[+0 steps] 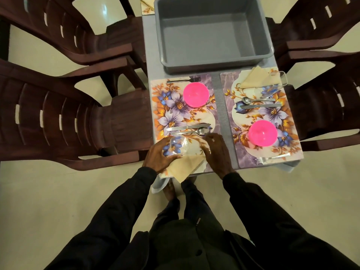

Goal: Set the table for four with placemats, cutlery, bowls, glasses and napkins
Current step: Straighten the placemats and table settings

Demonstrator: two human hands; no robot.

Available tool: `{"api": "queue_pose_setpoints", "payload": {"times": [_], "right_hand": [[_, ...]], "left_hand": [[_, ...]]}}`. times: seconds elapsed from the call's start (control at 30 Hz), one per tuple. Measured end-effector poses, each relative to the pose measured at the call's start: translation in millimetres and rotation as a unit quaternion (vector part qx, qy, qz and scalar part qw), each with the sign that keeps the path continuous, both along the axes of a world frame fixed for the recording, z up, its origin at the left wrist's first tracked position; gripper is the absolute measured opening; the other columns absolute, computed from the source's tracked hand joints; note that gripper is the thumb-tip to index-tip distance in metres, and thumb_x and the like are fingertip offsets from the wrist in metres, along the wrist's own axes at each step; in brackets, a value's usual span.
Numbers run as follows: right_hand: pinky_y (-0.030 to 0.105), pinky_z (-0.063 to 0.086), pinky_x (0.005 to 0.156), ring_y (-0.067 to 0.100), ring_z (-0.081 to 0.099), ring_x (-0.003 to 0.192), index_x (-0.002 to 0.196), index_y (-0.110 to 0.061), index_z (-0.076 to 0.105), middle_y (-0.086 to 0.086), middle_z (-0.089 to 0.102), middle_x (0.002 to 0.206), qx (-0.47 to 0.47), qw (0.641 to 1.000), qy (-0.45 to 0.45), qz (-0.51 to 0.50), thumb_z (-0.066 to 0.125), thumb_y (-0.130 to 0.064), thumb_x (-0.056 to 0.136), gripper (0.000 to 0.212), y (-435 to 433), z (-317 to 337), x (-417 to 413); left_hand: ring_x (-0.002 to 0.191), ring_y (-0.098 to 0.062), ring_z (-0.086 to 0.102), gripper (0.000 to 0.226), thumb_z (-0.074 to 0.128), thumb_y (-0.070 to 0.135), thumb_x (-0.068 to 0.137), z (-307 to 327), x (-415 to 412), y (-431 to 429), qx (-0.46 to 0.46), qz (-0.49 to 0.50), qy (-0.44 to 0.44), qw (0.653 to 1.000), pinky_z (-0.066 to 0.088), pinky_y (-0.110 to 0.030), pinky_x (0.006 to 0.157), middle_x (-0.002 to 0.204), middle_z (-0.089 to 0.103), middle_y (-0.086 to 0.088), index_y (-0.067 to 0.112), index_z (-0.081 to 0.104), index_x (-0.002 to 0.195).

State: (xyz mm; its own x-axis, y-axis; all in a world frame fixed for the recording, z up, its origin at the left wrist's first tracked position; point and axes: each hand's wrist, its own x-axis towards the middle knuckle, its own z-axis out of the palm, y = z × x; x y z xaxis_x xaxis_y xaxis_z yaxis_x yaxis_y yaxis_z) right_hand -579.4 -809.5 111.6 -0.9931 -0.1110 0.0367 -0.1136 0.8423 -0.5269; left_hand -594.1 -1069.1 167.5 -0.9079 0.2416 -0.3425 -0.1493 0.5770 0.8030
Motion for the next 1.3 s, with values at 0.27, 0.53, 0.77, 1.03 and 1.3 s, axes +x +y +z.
{"api": "queue_pose_setpoints", "payload": {"times": [0.27,0.53,0.77,1.03,1.3], "right_hand": [[0.039,0.049,0.100,0.027,0.049,0.125,0.124,-0.015,0.062,0.010,0.055,0.135,-0.004,0.999,-0.040,0.037,0.069,-0.032,0.092,0.037,-15.8,-13.2,61.6],[0.046,0.049,0.094,0.031,0.048,0.121,0.120,-0.016,0.064,0.013,0.053,0.131,0.019,0.999,-0.044,0.008,0.073,-0.025,0.089,0.034,-13.9,-15.2,54.4],[0.050,0.050,0.094,0.033,0.050,0.120,0.117,-0.013,0.065,0.015,0.053,0.129,0.035,0.999,-0.036,-0.007,0.074,-0.021,0.089,0.030,-2.7,-10.5,35.4],[0.054,0.047,0.106,0.035,0.046,0.133,0.136,-0.010,0.054,0.019,0.048,0.145,0.033,0.998,-0.050,-0.026,0.073,-0.027,0.092,0.051,-1.0,-11.0,37.8],[0.044,0.018,0.125,0.021,0.009,0.157,0.161,-0.015,0.009,0.007,0.013,0.169,-0.013,0.991,-0.132,-0.028,0.080,-0.050,0.080,0.113,15.5,-8.2,64.7]], "left_hand": [[0.094,-0.026,0.074,0.078,0.080,0.065,0.071,-7.9,-23.7,14.7,0.014,0.018,0.003,1.000,0.063,-0.049,0.080,0.116,0.073,-0.005,0.028,0.056,0.135],[0.114,-0.024,0.067,0.079,0.081,0.057,0.074,-14.9,-23.5,16.1,0.008,0.008,0.017,1.000,0.055,-0.039,0.100,0.129,0.069,-0.003,0.028,0.053,0.142],[0.108,0.007,0.057,0.070,0.085,0.013,0.080,-3.6,6.7,-1.4,-0.019,0.034,0.049,0.998,0.045,-0.003,0.092,0.130,0.057,0.011,0.007,0.053,0.142],[0.133,-0.018,0.050,0.077,0.083,0.022,0.083,-14.5,54.0,-16.6,-0.070,0.028,0.012,0.997,0.044,-0.036,0.111,0.150,0.050,0.000,0.023,0.043,0.148],[0.157,-0.021,0.007,0.110,0.082,0.040,0.082,-51.0,77.6,-25.6,-0.195,-0.099,0.043,0.975,0.026,-0.041,0.124,0.170,0.009,-0.005,0.013,0.011,0.161]]}}
